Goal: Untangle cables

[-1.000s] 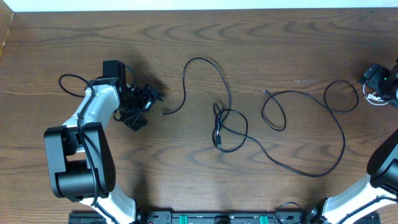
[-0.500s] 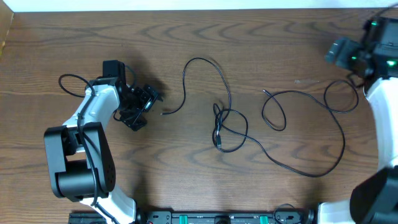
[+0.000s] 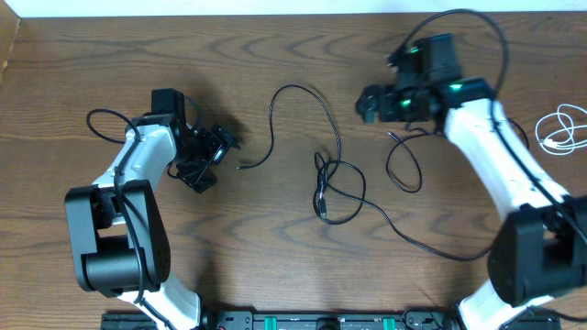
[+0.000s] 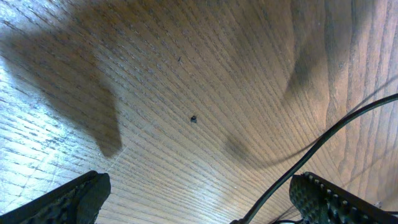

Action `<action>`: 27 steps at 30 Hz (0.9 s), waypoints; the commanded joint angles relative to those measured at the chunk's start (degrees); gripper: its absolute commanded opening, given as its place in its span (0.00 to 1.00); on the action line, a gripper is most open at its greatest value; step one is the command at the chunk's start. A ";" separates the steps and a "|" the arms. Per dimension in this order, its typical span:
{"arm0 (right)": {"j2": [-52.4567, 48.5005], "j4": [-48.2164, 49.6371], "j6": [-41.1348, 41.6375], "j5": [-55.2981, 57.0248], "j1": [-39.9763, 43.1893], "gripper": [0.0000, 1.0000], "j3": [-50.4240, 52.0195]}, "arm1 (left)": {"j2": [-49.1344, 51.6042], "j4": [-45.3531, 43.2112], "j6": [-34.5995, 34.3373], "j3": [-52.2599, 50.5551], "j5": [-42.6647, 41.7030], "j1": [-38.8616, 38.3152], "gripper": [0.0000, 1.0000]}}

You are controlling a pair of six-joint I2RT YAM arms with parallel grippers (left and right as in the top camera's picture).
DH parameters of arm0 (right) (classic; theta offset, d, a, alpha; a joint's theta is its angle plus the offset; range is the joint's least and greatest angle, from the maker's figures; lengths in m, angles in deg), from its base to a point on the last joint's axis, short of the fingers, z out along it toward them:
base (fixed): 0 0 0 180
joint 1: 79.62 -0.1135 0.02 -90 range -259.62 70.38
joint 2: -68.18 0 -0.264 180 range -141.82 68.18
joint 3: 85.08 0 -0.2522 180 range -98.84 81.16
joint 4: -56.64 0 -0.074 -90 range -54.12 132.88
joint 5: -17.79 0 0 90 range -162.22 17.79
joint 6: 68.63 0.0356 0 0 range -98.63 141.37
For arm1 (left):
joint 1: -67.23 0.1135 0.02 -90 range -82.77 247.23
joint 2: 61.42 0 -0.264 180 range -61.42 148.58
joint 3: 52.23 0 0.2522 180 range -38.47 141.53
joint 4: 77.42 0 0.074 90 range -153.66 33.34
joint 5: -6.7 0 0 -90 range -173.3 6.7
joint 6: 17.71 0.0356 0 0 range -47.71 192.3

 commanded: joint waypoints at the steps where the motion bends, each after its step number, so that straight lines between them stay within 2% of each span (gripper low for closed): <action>1: -5.11 -0.68 6.32 -6.49 -4.81 0.69 -0.44 | 0.57 0.24 0.55 -0.31 0.79 0.17 0.98; 2: -6.25 -0.94 8.22 -7.04 -5.60 0.65 -0.44 | 0.57 0.24 0.55 -0.31 0.79 0.17 0.98; 3: -7.61 -1.20 10.99 -7.80 -6.51 0.55 -0.44 | 0.57 0.26 0.52 -0.31 0.79 0.17 0.98; 4: -8.76 -1.40 13.81 -8.61 -7.26 0.52 -0.44 | 0.57 0.24 0.55 -0.31 0.79 0.17 0.98; 7: -12.28 -2.19 21.51 -12.39 -9.77 0.47 -0.42 | 0.57 0.24 0.55 -0.31 0.79 0.17 0.98; 11: -15.85 -1.81 25.68 -15.80 -12.94 0.48 -0.42 | 0.57 0.24 0.52 -0.31 0.79 0.17 0.98; 12: -16.44 -1.57 25.70 -15.74 -13.53 0.38 -0.42 | 0.57 0.24 0.55 -0.31 0.79 0.17 0.98; 13: -16.63 -1.51 25.46 -15.50 -13.86 0.14 -0.42 | 0.57 0.26 0.52 -0.31 0.79 0.17 0.98; 14: -16.70 -1.53 25.16 -15.34 -14.10 0.01 -0.42 | 0.57 0.24 0.55 -0.31 0.79 0.17 0.98; 20: -12.37 2.36 23.63 -16.22 -14.25 0.01 -0.94 | 0.57 0.24 0.55 -0.31 0.79 0.17 0.98; 25: -2.99 6.36 12.02 -16.04 -14.60 0.01 -1.07 | 0.57 0.24 0.52 -0.31 0.79 0.17 0.98; 27: 1.66 6.23 2.49 -16.02 -15.06 0.01 -1.07 | 0.57 0.24 0.52 -0.31 0.79 0.17 0.98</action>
